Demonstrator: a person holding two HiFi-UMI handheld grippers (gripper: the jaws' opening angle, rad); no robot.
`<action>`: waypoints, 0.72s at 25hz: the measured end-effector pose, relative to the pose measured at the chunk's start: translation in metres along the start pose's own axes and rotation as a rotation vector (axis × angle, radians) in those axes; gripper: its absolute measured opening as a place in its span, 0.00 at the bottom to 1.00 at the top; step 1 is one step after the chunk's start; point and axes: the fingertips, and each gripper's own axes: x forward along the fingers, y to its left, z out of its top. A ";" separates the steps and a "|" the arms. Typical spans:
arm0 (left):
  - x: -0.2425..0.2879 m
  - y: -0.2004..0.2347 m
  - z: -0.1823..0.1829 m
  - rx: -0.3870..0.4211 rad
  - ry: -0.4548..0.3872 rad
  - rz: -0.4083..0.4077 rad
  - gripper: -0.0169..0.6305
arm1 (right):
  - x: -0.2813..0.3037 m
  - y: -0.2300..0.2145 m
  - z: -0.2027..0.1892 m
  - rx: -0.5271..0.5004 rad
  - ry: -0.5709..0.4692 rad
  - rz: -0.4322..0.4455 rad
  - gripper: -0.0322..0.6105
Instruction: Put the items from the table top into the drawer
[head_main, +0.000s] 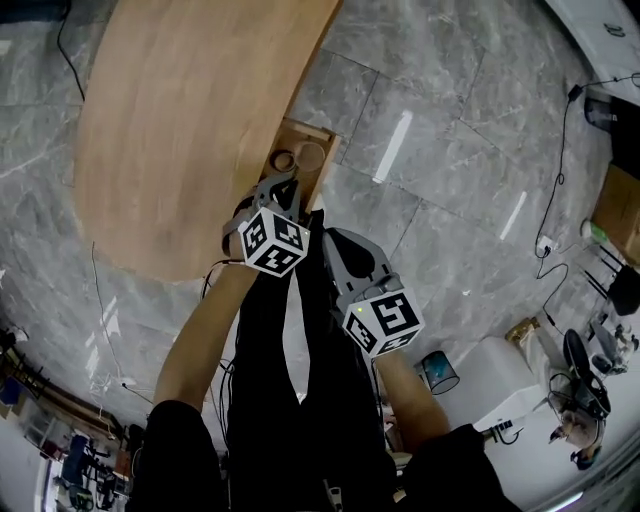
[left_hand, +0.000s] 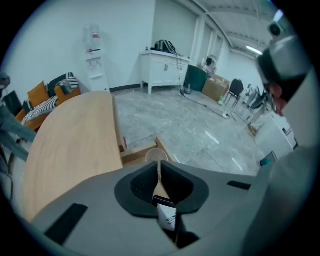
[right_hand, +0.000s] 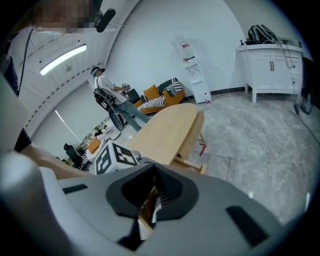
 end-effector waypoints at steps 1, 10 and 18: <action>-0.012 0.001 0.001 -0.050 -0.023 0.009 0.07 | 0.000 0.006 0.002 -0.012 0.002 0.010 0.07; -0.134 0.019 0.006 -0.239 -0.103 0.117 0.06 | -0.011 0.075 0.070 -0.087 -0.061 0.053 0.06; -0.271 0.027 0.059 -0.360 -0.215 0.227 0.06 | -0.066 0.143 0.152 -0.173 -0.095 0.078 0.06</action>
